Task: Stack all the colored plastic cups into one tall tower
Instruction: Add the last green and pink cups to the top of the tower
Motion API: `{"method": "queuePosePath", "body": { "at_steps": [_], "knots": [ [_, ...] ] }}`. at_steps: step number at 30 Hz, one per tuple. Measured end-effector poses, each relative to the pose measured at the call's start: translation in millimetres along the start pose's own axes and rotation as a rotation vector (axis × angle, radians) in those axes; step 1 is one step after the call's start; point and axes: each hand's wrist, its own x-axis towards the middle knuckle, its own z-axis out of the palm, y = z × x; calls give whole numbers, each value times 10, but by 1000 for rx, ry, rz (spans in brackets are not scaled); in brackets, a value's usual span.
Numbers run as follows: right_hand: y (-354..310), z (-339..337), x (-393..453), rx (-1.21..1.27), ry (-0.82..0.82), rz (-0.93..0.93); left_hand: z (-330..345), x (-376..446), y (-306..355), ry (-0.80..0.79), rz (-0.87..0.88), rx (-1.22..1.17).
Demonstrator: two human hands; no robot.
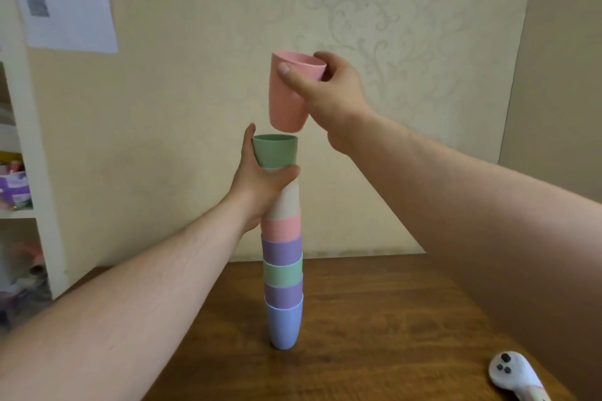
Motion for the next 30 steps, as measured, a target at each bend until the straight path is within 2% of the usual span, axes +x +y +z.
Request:
{"method": "queuePosePath", "body": {
  "at_steps": [8, 14, 17, 20, 23, 27, 30],
  "knots": [
    [249, 114, -27, -258, -211, 144, 103, 11, 24, -58, 62, 35],
    [467, 131, -124, -210, -201, 163, 63, -111, -187, -12, 28, 110],
    [658, 68, -252, -132, -264, 230, -53, -330, -554, -60, -28, 215],
    [1097, -89, -644, -62, -311, 324, -235, -697, -1156, -156, -227, 231],
    [1827, -243, -1297, -152, -333, 441, -297, -1098, -1682, -186, -374, 202],
    [2520, -191, -1893, -127, -427, 555, -215, -1278, -2037, -160, -408, 166],
    [2830, -17, -2041, -100, -373, 556, -157, -1288, -2139, -203, -394, 246]
  ]
}}
